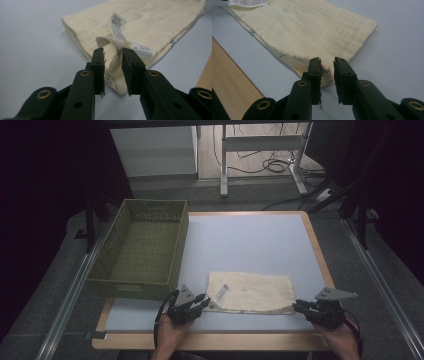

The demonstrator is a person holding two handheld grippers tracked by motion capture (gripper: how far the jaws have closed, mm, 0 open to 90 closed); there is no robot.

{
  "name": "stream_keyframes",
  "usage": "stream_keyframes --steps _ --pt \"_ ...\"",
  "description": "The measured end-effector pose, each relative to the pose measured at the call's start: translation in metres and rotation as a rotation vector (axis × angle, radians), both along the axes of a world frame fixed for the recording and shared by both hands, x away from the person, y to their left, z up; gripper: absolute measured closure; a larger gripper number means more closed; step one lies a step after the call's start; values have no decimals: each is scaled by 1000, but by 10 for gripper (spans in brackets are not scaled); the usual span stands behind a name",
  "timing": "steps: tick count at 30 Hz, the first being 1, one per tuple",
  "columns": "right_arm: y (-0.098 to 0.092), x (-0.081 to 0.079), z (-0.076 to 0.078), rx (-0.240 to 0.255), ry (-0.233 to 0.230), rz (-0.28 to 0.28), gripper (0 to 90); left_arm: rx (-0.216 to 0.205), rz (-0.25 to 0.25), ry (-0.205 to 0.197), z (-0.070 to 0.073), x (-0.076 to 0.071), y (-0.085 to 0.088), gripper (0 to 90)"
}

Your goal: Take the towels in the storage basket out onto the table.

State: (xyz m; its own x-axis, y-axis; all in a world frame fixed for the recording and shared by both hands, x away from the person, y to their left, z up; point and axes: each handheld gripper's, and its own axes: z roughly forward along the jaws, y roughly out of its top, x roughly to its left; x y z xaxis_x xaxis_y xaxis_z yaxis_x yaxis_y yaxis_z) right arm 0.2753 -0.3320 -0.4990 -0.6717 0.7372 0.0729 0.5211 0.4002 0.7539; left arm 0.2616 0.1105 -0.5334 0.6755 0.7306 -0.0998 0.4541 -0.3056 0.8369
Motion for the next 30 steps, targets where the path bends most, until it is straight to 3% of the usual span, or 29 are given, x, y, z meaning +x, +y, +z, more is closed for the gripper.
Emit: stream_keyframes --steps 10,16,20,30 --pt "1 5 8 -3 -14 -10 710 -47 18 -4 13 3 3 517" --pt "8 12 6 -10 -13 -1 694 -17 25 16 12 9 -3 468" --pt "8 18 4 -9 -10 -8 689 14 44 26 6 20 -7 460" --pt "5 51 1 -4 -11 -70 680 8 80 51 3 60 -17 509"
